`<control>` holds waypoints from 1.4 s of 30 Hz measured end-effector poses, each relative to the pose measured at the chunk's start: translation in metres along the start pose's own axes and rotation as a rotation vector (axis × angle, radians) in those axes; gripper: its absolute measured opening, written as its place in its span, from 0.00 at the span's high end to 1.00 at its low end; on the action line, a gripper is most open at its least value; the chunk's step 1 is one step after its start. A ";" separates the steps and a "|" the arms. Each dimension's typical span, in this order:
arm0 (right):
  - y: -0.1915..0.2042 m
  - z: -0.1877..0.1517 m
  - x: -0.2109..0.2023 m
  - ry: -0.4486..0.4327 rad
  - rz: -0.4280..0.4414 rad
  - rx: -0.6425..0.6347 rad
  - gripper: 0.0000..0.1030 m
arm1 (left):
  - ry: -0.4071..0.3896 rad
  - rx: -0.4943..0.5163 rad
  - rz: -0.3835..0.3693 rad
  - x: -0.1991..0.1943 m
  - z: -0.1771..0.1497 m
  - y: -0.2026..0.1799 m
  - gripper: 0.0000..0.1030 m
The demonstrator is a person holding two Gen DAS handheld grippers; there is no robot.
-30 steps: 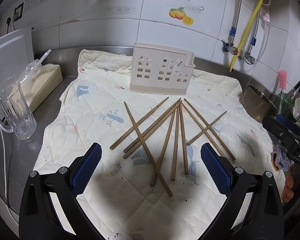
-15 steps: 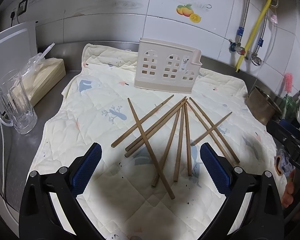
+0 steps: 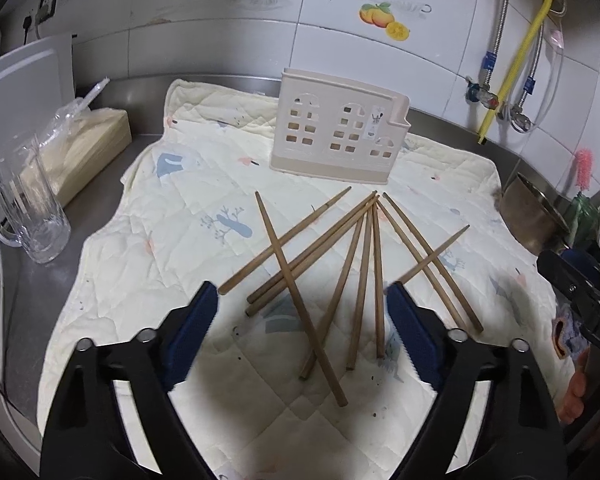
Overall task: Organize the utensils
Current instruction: 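Lower the left tool and close it on one wooden chopstick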
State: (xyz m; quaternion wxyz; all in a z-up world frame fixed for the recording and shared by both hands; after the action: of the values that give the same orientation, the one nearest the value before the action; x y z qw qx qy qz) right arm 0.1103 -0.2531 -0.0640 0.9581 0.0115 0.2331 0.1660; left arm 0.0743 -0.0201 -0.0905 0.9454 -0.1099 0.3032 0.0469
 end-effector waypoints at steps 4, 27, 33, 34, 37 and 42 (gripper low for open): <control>-0.003 -0.004 0.005 0.011 0.005 0.005 0.07 | 0.031 -0.009 -0.018 0.010 -0.007 -0.002 0.40; -0.001 -0.023 0.037 0.088 0.036 0.024 0.08 | 0.163 -0.093 -0.039 0.058 -0.034 0.000 0.78; 0.000 -0.024 0.041 0.099 0.039 0.025 0.08 | 0.177 -0.108 -0.041 0.065 -0.036 0.003 0.83; 0.000 -0.025 0.042 0.101 0.038 0.023 0.08 | 0.179 -0.108 -0.042 0.066 -0.036 0.003 0.85; 0.001 -0.025 0.044 0.106 0.038 0.022 0.08 | 0.181 -0.108 -0.048 0.068 -0.036 0.003 0.89; 0.003 -0.028 0.047 0.117 0.036 0.023 0.10 | 0.176 -0.109 -0.054 0.068 -0.034 0.007 0.94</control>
State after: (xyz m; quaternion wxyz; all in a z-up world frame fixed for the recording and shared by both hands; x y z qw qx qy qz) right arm 0.1360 -0.2371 -0.1089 0.9395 0.0170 0.2903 0.1809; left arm 0.1086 -0.0202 -0.1585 0.9087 -0.1729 0.3790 0.0278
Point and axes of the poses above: each gripper's, at about its wrist camera, not at the fingertips, and x roughly the way its jaws point, y to its left, z to its top, the point moved 6 cm from there along x, roughly the way its jaws point, and after that the axes turned 5 degrees about -y, right-handed, at the moved point
